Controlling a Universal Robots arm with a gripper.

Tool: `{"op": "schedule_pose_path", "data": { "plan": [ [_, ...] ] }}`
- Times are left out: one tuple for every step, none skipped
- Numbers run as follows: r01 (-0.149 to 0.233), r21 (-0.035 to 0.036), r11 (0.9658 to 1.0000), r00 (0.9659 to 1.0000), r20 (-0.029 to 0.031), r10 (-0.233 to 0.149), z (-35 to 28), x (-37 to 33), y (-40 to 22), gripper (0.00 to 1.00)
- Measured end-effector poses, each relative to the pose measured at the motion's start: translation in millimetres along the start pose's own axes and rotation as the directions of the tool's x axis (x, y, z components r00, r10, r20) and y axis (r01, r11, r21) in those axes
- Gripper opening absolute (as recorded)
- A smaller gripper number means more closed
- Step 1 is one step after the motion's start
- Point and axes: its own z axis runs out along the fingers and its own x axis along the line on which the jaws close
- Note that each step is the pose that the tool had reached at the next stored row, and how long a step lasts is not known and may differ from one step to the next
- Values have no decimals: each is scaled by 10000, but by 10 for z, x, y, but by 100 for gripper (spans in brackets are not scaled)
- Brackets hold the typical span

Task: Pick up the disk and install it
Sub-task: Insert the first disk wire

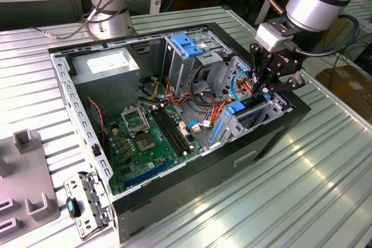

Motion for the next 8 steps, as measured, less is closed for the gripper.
{"op": "schedule_pose_path", "data": {
  "plan": [
    [0, 0, 10000, 10000, 0, 0, 8, 0, 0, 17],
    [1, 0, 10000, 10000, -1, -1, 15, 0, 0, 17],
    [0, 0, 10000, 10000, 1, 0, 22, 1, 1, 17],
    [0, 0, 10000, 10000, 3, 0, 30, 1, 1, 17],
    [0, 0, 10000, 10000, 3, 0, 43, 1, 1, 17],
    [0, 0, 10000, 10000, 1, 0, 52, 1, 1, 17],
    [0, 0, 10000, 10000, -1, 0, 55, 1, 1, 17],
    [0, 0, 10000, 10000, -1, 0, 56, 1, 1, 17]
  ]
}}
